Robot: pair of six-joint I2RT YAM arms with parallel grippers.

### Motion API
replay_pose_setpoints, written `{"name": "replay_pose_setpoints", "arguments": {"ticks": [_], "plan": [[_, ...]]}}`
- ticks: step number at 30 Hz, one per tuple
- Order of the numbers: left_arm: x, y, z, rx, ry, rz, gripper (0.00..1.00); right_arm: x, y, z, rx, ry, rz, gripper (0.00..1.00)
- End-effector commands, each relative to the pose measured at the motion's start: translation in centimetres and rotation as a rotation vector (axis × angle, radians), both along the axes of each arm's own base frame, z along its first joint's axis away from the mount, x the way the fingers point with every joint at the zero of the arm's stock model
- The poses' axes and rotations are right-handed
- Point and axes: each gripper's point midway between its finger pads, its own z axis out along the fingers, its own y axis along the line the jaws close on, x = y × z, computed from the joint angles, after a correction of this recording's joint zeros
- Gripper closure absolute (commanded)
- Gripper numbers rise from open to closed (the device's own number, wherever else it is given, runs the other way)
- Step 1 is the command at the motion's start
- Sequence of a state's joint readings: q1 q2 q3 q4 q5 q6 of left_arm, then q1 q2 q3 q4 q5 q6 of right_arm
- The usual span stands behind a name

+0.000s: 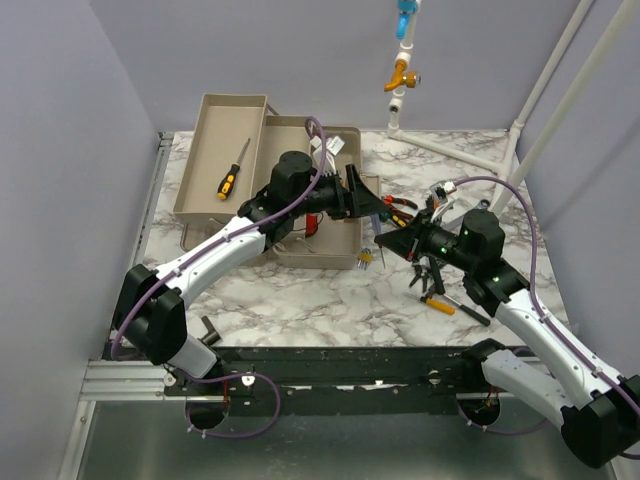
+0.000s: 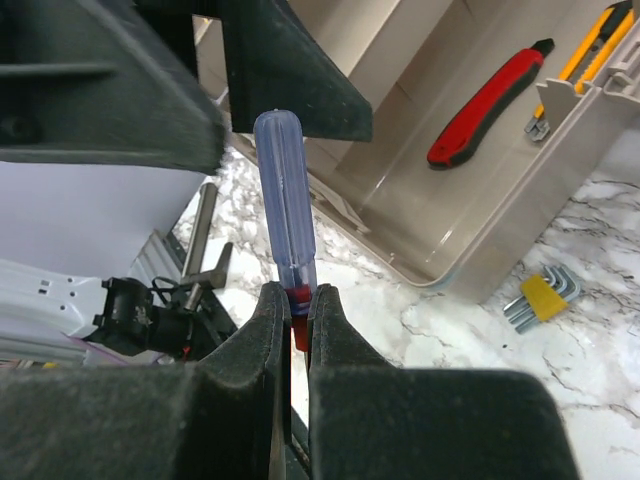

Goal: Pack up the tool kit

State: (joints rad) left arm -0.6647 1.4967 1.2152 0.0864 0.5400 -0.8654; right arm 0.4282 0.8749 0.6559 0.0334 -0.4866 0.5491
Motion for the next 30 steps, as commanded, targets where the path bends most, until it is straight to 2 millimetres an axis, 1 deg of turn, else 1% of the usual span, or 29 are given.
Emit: {"name": "replay_pose_setpoints", "arguments": {"ticks": [1, 2, 4, 6, 7, 8, 10, 11, 13, 14, 16, 17, 18, 19, 20, 21, 22, 23, 24, 25, 26, 27, 29, 30], "plan": [[-0.5, -1.3, 2.0, -0.062, -0.027, -0.044, 0.35, -0.5, 0.6, 2.8, 0.051, -0.06, 0.048, 0.99], [-0.6, -1.4, 2.0, -0.069, -0.028, -0.049, 0.41, -0.4, 0.6, 2.8, 0.048, -0.062, 0.044, 0.99], [-0.9, -1.7, 2.0, -0.075, -0.03, -0.06, 0.5, 0.0, 0.4, 2.6, 0.039, -0.058, 0.022, 0.99], [-0.9, -1.8, 1.9, -0.072, -0.026, -0.062, 0.57, 0.3, 0.2, 2.4, 0.032, -0.057, 0.005, 0.99], [-1.0, -1.9, 1.9, -0.071, -0.027, -0.065, 0.63, 0.4, 0.1, 2.3, 0.031, -0.056, -0.005, 0.99], [-1.0, -1.8, 1.7, -0.07, -0.026, -0.066, 0.7, 0.6, 0.0, 2.3, 0.032, -0.057, -0.021, 0.99], [-1.1, -1.8, 1.6, -0.068, -0.027, -0.064, 0.87, 0.9, -0.2, 2.3, 0.032, -0.056, -0.037, 0.99], [-1.1, -1.7, 1.5, -0.067, -0.029, -0.064, 1.0, 1.0, -0.2, 2.2, 0.033, -0.05, -0.043, 0.99], [-1.2, -1.8, 1.4, -0.063, -0.034, -0.072, 1.0, 1.1, -0.1, 2.0, 0.03, -0.041, -0.043, 0.98], [-1.1, -1.7, 1.2, -0.055, -0.035, -0.07, 1.0, 1.1, -0.1, 1.8, 0.03, -0.035, -0.042, 0.93], [-0.9, -1.6, 0.9, -0.032, -0.036, -0.06, 1.0, 1.1, -0.1, 1.7, 0.027, -0.027, -0.042, 0.67], [-0.8, -1.6, 0.9, -0.021, -0.045, -0.056, 1.0, 1.2, -0.1, 1.5, 0.022, -0.022, -0.046, 0.58], [-0.6, -1.4, 0.7, -0.005, -0.048, -0.049, 1.0, 1.2, -0.3, 1.4, 0.017, -0.022, -0.052, 0.43], [-0.5, -1.3, 0.8, 0.008, -0.062, -0.047, 1.0, 1.1, -0.4, 1.4, 0.011, -0.022, -0.063, 0.32], [-0.2, -1.0, 0.8, 0.033, -0.071, -0.04, 1.0, 1.2, -0.7, 1.4, 0.009, -0.027, -0.078, 0.25], [0.4, -0.6, 1.0, 0.064, -0.093, -0.027, 1.0, 1.2, -1.0, 1.3, 0.004, -0.025, -0.096, 0.21], [1.0, 0.0, 0.5, 0.114, -0.089, -0.002, 1.0, 1.2, -1.3, 1.5, -0.001, -0.031, -0.111, 0.2], [1.9, 0.7, 0.8, 0.16, -0.116, 0.019, 1.0, 1.1, -1.6, 1.6, -0.01, -0.039, -0.125, 0.19], [2.5, 1.6, 0.1, 0.229, -0.105, 0.04, 1.0, 0.9, -1.9, 1.5, -0.023, -0.035, -0.133, 0.19], [3.5, 2.4, 0.8, 0.276, -0.136, 0.066, 1.0, 0.9, -2.3, 1.5, -0.033, -0.042, -0.149, 0.19], [4.3, 3.6, 0.4, 0.348, -0.135, 0.096, 1.0, 0.9, -2.6, 1.5, -0.044, -0.046, -0.162, 0.19], [5.3, 4.6, 0.9, 0.397, -0.15, 0.129, 1.0, 0.9, -3.0, 1.6, -0.055, -0.056, -0.18, 0.19], [6.9, 7.1, 0.9, 0.522, -0.153, 0.19, 1.0, 1.0, -3.8, 1.3, -0.083, -0.059, -0.22, 0.19], [7.8, 8.4, 1.6, 0.57, -0.168, 0.224, 1.0, 1.3, -4.4, 0.9, -0.105, -0.05, -0.256, 0.19]]}}
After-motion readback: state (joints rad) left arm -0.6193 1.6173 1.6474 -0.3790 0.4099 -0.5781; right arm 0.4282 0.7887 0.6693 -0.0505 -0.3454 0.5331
